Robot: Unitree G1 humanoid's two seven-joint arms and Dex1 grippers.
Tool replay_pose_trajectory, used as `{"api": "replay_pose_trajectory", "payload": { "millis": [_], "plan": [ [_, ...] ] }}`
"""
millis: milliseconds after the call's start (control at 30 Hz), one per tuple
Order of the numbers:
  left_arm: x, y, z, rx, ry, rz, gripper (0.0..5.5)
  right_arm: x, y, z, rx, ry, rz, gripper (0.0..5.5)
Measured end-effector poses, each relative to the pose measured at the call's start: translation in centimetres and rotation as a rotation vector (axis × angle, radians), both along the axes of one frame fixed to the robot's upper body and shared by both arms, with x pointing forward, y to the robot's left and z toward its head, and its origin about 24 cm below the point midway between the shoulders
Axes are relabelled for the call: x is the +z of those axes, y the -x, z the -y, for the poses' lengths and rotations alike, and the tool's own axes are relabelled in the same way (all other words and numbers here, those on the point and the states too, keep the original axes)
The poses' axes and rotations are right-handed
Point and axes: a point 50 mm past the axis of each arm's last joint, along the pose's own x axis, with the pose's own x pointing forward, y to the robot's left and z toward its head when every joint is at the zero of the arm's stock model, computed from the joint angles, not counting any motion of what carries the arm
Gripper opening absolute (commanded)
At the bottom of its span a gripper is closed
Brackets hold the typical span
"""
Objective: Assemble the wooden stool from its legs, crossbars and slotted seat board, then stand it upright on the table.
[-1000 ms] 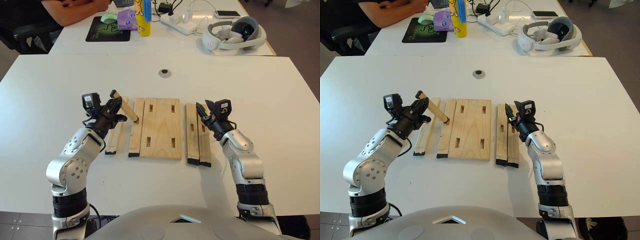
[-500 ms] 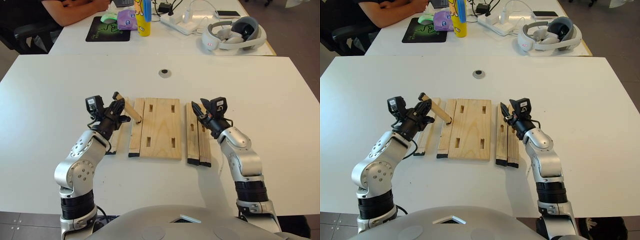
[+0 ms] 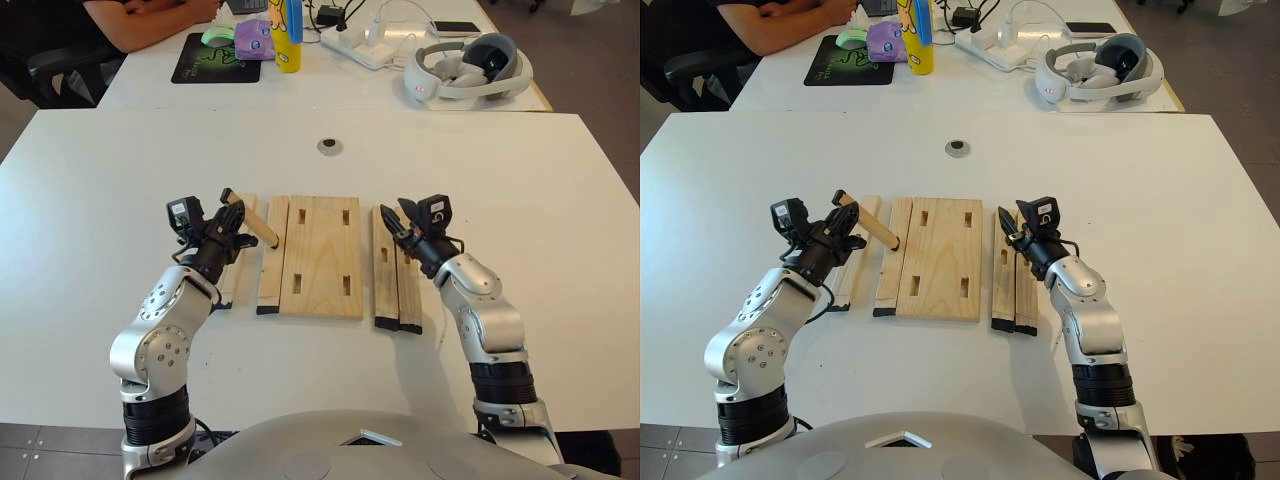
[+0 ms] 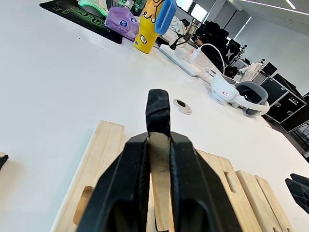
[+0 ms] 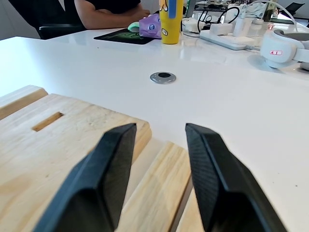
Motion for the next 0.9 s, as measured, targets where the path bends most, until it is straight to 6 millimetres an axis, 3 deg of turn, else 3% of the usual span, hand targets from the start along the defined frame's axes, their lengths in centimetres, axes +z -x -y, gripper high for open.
{"api": "replay_pose_trajectory", "payload": {
  "millis": [400, 900],
  "plan": [
    [-0.1, -0.5, 0.6, 0.008, -0.076, 0.025, 0.41, 0.4, -0.3, -0.7, 0.034, 0.0, 0.008, 1.87],
    [-0.2, 0.5, 3.8, -0.047, -0.392, 0.101, 0.41, 1.2, 0.1, -2.0, 0.097, 0.038, 0.021, 1.87]
  ]
}}
